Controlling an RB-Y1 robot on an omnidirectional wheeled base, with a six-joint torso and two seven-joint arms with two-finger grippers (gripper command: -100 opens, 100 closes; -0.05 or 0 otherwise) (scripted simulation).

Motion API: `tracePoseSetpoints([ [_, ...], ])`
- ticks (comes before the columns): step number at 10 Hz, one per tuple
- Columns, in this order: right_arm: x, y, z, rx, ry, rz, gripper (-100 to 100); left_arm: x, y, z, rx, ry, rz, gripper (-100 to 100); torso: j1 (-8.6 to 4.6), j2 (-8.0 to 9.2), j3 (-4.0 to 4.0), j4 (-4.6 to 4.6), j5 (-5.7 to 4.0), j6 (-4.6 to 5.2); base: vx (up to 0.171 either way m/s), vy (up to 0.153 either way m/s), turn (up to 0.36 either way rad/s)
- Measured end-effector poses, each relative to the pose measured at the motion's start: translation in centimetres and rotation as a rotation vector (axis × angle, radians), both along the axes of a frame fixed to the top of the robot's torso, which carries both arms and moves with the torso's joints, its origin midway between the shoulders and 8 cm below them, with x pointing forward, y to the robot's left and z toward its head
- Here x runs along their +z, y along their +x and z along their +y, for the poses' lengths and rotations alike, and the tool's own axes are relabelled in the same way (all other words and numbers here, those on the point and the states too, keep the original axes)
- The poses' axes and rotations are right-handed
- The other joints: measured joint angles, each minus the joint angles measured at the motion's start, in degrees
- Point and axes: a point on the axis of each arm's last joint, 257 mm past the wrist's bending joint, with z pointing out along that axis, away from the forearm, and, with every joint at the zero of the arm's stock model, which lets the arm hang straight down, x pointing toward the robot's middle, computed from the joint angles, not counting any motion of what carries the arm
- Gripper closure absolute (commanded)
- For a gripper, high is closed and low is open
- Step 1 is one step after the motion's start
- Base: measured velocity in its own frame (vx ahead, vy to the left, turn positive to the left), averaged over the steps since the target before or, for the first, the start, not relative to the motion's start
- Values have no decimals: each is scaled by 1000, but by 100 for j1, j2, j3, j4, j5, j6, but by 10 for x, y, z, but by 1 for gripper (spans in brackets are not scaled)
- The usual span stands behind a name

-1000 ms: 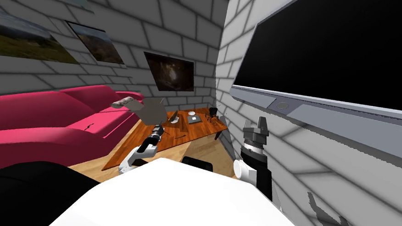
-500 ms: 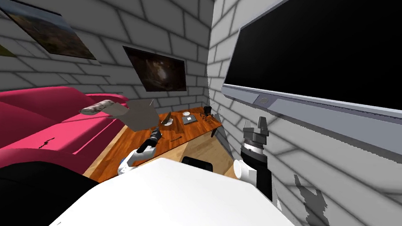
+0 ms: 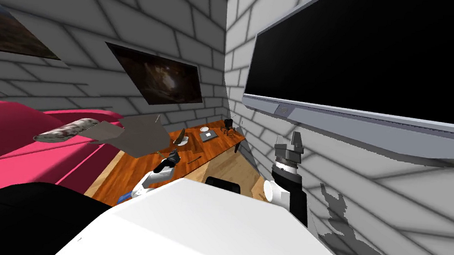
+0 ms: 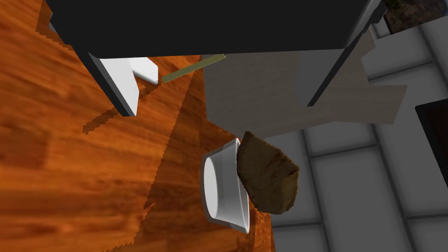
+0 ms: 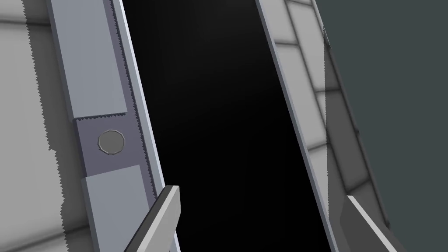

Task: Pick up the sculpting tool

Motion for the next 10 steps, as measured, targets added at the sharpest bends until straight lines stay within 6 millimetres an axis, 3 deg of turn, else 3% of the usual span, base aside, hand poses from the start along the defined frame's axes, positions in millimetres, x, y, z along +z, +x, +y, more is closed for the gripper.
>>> tracePoseSetpoints([
  [3,0,0,0,0,0,0,0,-40,-29,13,76,-97,83,-100,1,0,0,1,0,5,-3,37,-204],
  [7,0,0,0,0,0,0,0,-91,-65,15,173,-225,188,-100,0,-5,-2,0,0,4,4,37,-241],
  [10,0,0,0,0,0,0,0,-119,-92,5,238,-314,257,-100,1,-7,-4,-1,0,-1,8,44,-251],
])
